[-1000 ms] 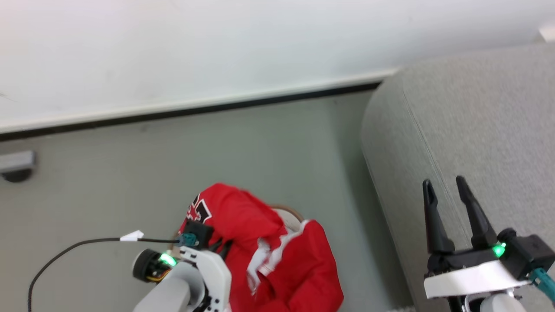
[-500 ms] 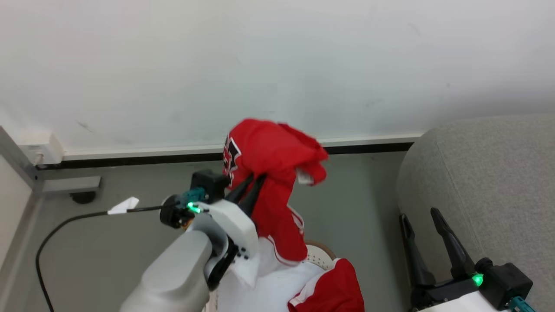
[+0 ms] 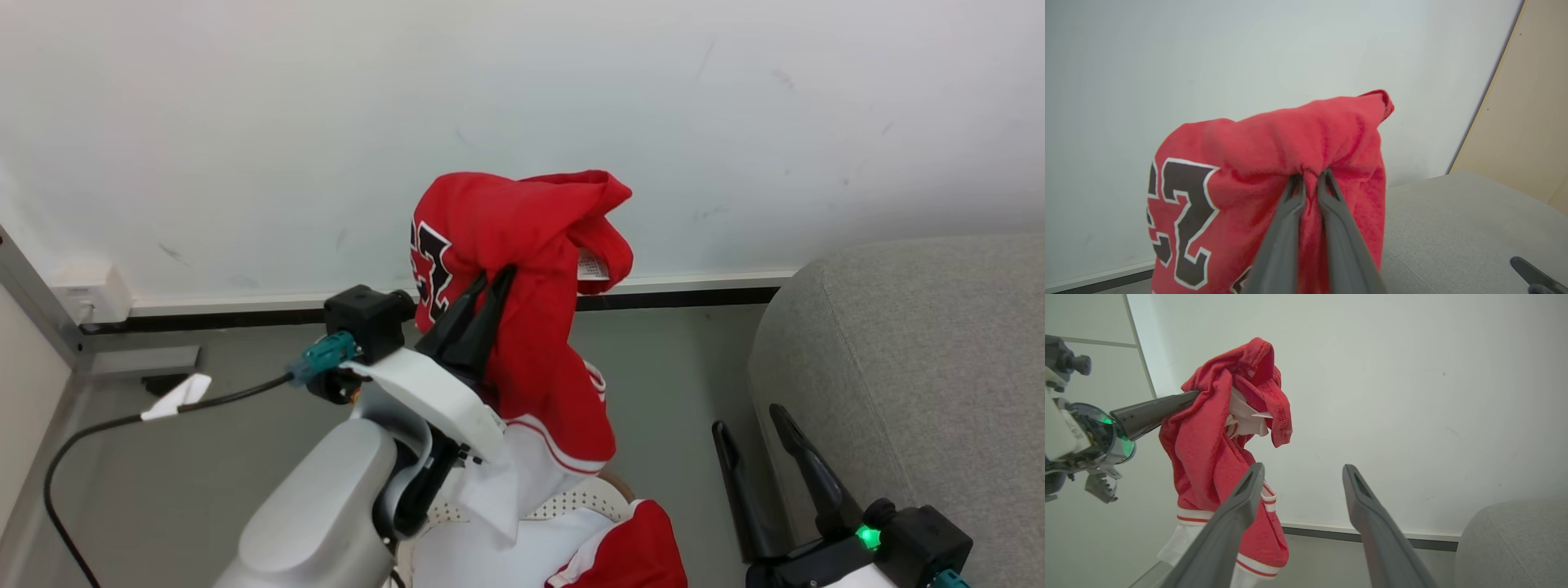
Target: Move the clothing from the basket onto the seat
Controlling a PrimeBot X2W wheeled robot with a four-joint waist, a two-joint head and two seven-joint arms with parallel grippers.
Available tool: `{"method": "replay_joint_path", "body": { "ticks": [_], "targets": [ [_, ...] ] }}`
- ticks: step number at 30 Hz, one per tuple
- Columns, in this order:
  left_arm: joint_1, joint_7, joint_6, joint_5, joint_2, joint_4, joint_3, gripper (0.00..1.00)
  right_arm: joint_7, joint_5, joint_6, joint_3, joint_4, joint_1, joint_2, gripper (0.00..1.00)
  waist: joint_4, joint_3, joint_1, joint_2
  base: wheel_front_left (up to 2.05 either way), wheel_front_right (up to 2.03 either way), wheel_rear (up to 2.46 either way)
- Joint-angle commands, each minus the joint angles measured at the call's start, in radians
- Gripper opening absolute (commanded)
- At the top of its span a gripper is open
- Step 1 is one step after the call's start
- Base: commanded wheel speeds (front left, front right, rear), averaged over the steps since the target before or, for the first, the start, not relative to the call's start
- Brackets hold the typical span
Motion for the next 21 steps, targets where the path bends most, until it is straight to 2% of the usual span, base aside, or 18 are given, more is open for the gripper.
{"method": "replay_joint_path", "body": {
  "ticks": [1, 11, 21],
  "targets": [
    [0.021, 0.006, 0.007, -0.007, 0.009, -0.026, 0.001, 0.0, 0.001, 0.005, -0.002, 0.006, 0.002, -0.009, -0.008, 1.0, -0.001, -0.003, 0.0001, 0.0, 0.0, 0.0, 0.0],
    [0.065, 0.045, 0.035, -0.008, 0.022, -0.131, -0.025, 0.0, 0.001, 0.02, -0.002, 0.088, 0.042, -0.039, -0.03, 1.0, 0.013, -0.007, 0.0001, 0.0, 0.0, 0.0, 0.0],
    [0.074, 0.054, 0.012, 0.009, 0.005, -0.153, -0.078, 0.0, 0.001, 0.029, -0.002, 0.249, 0.182, -0.15, -0.047, 1.0, 0.064, -0.007, 0.0001, 0.0, 0.0, 0.0, 0.0]
  ]
}}
